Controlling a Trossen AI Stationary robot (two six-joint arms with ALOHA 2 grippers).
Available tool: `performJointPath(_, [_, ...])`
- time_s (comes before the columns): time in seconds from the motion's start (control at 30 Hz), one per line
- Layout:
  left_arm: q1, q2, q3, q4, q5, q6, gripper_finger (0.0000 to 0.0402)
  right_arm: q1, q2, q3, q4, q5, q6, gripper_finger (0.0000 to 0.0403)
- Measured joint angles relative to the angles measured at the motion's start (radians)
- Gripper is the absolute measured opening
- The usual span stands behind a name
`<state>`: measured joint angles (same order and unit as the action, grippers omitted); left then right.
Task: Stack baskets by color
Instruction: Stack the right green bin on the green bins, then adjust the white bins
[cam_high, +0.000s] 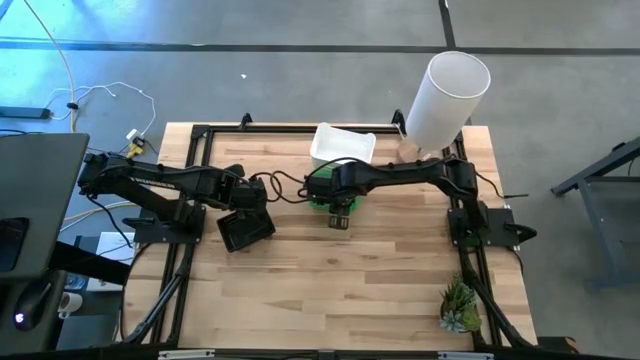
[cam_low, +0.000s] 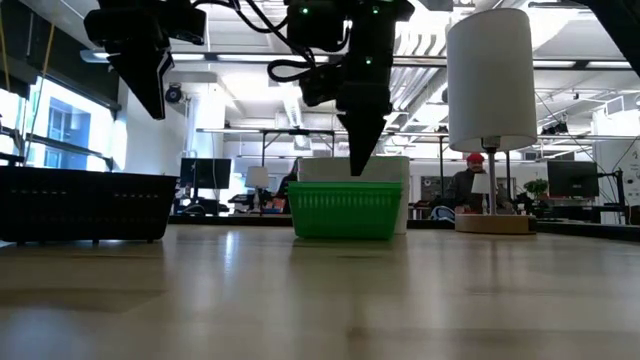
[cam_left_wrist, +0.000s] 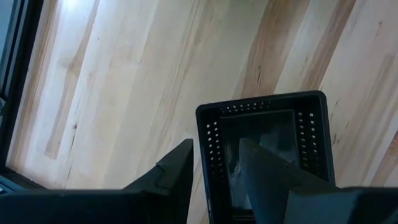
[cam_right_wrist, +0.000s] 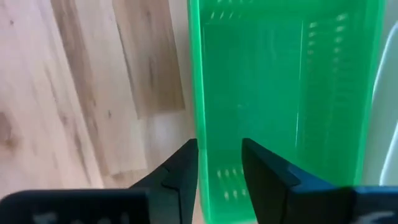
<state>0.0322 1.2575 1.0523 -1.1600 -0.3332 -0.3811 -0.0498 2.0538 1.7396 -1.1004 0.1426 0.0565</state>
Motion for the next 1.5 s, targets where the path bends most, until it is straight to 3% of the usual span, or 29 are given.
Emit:
performJointPath(0.37, [-0.034, 0.000, 0.000, -0.046, 0.030, 0.000, 0.0117, 0.079, -0.002, 0.058, -0.076, 0.015, 0.006, 0.0124])
performJointPath(0.63, [-0.112, 0.000, 0.000, -0.052, 0.020, 0.005, 0.0117, 0.091, -0.002, 0.058, -0.173, 0.203, 0.014, 0.0124])
performJointPath(0.9, [-0.099, 0.000, 0.000, -0.052, -0.023, 0.089, 0.0117, 0.019, -0.030, 0.058, -0.262, 0.227, 0.038, 0.0124])
performJointPath(1.1, [-0.059, 0.000, 0.000, -0.052, -0.028, 0.167, 0.0117, -0.054, -0.036, 0.058, -0.274, 0.172, -0.010, 0.0124])
performJointPath(1.5, [0.037, 0.000, 0.000, -0.051, -0.038, 0.248, 0.0117, -0.204, -0.034, 0.058, -0.279, 0.157, -0.057, 0.0124])
